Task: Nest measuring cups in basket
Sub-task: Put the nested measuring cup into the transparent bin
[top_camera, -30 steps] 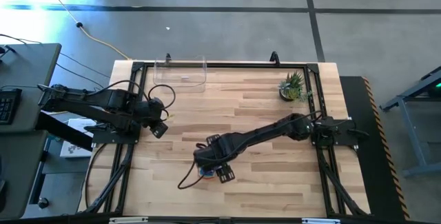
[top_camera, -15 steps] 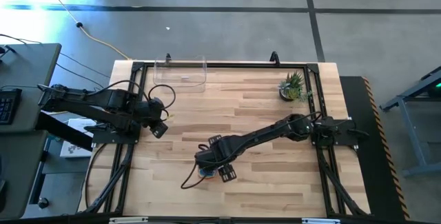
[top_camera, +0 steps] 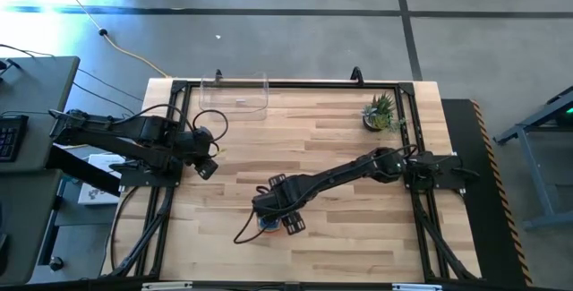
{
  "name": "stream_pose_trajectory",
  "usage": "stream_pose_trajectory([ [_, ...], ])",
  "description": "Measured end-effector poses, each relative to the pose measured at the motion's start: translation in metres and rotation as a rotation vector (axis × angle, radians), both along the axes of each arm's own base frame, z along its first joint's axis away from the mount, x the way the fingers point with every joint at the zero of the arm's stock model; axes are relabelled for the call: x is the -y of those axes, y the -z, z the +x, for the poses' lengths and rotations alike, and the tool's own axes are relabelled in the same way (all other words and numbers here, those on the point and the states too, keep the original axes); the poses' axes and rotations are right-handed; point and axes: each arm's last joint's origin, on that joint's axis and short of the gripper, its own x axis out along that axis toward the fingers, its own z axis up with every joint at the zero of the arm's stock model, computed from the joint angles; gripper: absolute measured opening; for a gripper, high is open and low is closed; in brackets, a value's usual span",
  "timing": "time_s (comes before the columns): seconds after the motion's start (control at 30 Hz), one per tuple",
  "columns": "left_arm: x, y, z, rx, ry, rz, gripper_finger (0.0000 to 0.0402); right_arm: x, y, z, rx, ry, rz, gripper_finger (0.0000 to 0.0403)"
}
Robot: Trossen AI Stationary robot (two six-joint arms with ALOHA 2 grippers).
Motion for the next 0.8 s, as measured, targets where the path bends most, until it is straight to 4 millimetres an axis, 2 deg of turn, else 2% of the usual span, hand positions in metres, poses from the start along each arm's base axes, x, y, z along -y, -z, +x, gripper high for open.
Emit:
stream_pose_trajectory([
  [0.37, 0.0, 0.0, 0.0, 0.0, 0.0, 0.0, 0.0085, -0.0018, 0.0022, 0.0011, -0.01, 0.037, 0.057, 0.0226],
  [0.53, 0.0, 0.0, 0.0001, 0.0, 0.0, 0.0, 0.0085, -0.0029, 0.009, 0.0029, -0.024, 0.088, 0.08, 0.0192],
  [0.8, 0.0, -0.0001, 0.0, 0.0, 0.01, 0.004, 0.0085, -0.0039, 0.0059, 0.0047, -0.01, 0.171, 0.108, 0.0142],
])
